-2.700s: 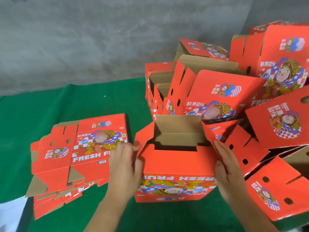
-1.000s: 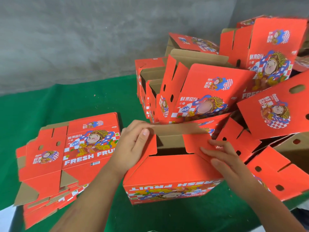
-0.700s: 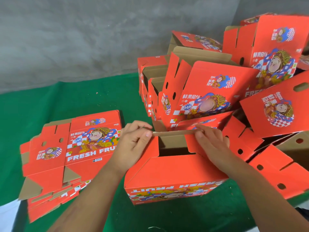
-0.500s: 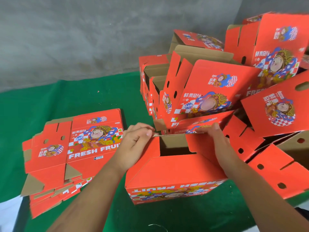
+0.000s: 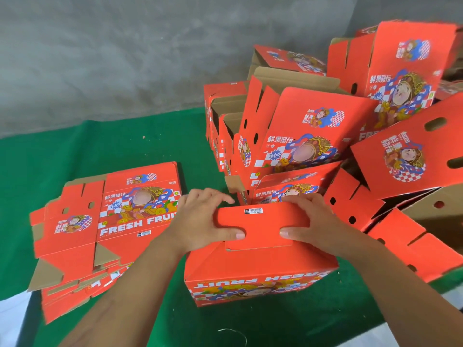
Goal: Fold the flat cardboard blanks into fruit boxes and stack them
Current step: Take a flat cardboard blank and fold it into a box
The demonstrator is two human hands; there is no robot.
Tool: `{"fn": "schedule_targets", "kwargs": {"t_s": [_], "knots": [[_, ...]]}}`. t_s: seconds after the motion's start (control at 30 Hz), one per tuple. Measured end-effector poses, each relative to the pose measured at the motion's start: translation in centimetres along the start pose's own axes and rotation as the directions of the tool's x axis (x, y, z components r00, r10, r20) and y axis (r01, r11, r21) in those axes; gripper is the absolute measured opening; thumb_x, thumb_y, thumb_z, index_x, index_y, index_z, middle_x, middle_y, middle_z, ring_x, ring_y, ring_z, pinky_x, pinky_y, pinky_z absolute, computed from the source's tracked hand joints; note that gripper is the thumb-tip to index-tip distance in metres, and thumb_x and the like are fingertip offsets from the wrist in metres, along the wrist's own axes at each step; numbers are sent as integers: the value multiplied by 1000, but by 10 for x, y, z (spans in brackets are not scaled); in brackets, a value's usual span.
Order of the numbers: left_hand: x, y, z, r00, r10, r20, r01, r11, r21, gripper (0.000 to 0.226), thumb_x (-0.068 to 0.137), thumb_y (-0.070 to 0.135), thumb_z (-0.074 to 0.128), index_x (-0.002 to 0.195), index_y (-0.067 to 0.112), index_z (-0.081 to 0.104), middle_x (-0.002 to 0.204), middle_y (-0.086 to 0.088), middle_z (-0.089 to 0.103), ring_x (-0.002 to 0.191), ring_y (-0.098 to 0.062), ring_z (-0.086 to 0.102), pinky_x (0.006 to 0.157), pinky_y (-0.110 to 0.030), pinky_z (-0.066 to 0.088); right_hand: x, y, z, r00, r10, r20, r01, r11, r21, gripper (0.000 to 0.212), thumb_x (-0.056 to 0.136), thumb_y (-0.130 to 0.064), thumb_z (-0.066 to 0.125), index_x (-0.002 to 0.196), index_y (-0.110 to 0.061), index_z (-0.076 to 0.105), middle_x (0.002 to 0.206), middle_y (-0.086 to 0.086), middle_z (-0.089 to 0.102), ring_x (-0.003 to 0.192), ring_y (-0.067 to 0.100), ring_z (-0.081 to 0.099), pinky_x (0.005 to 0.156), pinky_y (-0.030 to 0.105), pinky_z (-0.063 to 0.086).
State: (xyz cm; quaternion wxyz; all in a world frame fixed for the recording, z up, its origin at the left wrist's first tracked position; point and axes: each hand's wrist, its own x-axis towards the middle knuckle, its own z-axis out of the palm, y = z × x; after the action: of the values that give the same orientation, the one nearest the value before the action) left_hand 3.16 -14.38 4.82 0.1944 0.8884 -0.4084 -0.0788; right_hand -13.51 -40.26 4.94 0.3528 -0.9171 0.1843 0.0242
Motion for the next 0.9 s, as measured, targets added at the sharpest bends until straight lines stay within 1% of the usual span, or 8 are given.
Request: {"fn": "schedule_targets", "kwargs": {"t_s": [0.2, 0.33, 0.4, 0.47, 0.57, 0.67, 0.77, 0.9], "knots": [[7, 36, 9, 877, -481, 23, 470, 866, 171, 97, 63, 89, 65, 141, 36, 42, 141, -2, 38, 134, -36, 39, 103, -57, 40, 5, -15, 17, 982, 39, -186, -98, 943, -319, 82, 82, -67, 70, 148, -38, 32, 144, 1, 30, 127, 36, 49, 100, 54, 48], [-5, 25, 7, 913, -397, -93, 339, 866, -368, 74, 80, 64, 75, 141, 28, 52, 131, -2, 51, 121, -24, 56, 104, -33, 45, 2, -12, 14, 985, 92, -147, -113, 984, -141, 102, 75, -67, 78, 157, -41, 22, 160, -8, 14, 139, 31, 45, 109, 47, 40], [-16, 20, 6, 793, -608, -18, 388, 529, -754, 70, 85, 62, 67, 143, 27, 51, 136, -8, 59, 119, -24, 61, 106, -38, 48, -1, -16, 11, 985, 136, -110, -135, 991, 18, 104, 71, -70, 80, 156, -47, 23, 161, -13, 16, 142, 19, 39, 109, 38, 34], [-32, 18, 3, 691, -668, 277, 495, 158, -854, 63, 94, 68, 53, 138, 24, 56, 129, -15, 68, 111, -33, 69, 98, -49, 56, -3, -23, 11, 970, 223, -100, -184, 936, 301, 88, 73, -70, 78, 149, -50, 39, 156, -10, 33, 133, 11, 44, 106, 32, 32], [-49, 20, -9, 682, -569, 460, 489, -114, -865, 64, 98, 73, 38, 107, 19, 71, 95, -16, 78, 81, -33, 77, 68, -42, 62, 0, -30, 1, 893, 441, 91, -310, 457, 834, 61, 81, -60, 76, 133, -28, 67, 128, 1, 70, 99, 19, 71, 92, 40, 54], [-52, 33, -25, 703, -688, 184, 345, 104, -933, 40, 99, 54, 47, 89, 26, 74, 87, -10, 73, 78, -27, 71, 77, -41, 57, -5, -30, -12, 885, 390, 254, -357, 218, 908, 60, 78, -57, 72, 121, -16, 76, 124, 14, 73, 94, 28, 73, 88, 54, 60], [-56, 54, -43, 722, -682, -116, 128, 297, -946, 28, 97, 25, 51, 91, 25, 79, 59, 0, 56, 49, -15, 51, 48, -19, 42, -13, -40, -9, 873, 429, 232, -382, 305, 872, 41, 68, -60, 79, 78, -20, 84, 85, 8, 78, 61, 23, 73, 59, 38, 61], [-67, 62, -57, 727, -627, -280, -16, 392, -920, 41, 101, 10, 43, 106, 32, 77, 54, -1, 38, 40, -12, 31, 40, -17, 24, -20, -52, -3, 904, 374, 209, -356, 384, 852, 31, 80, -50, 77, 88, -20, 78, 87, 7, 79, 61, 22, 74, 62, 34, 61]]}}
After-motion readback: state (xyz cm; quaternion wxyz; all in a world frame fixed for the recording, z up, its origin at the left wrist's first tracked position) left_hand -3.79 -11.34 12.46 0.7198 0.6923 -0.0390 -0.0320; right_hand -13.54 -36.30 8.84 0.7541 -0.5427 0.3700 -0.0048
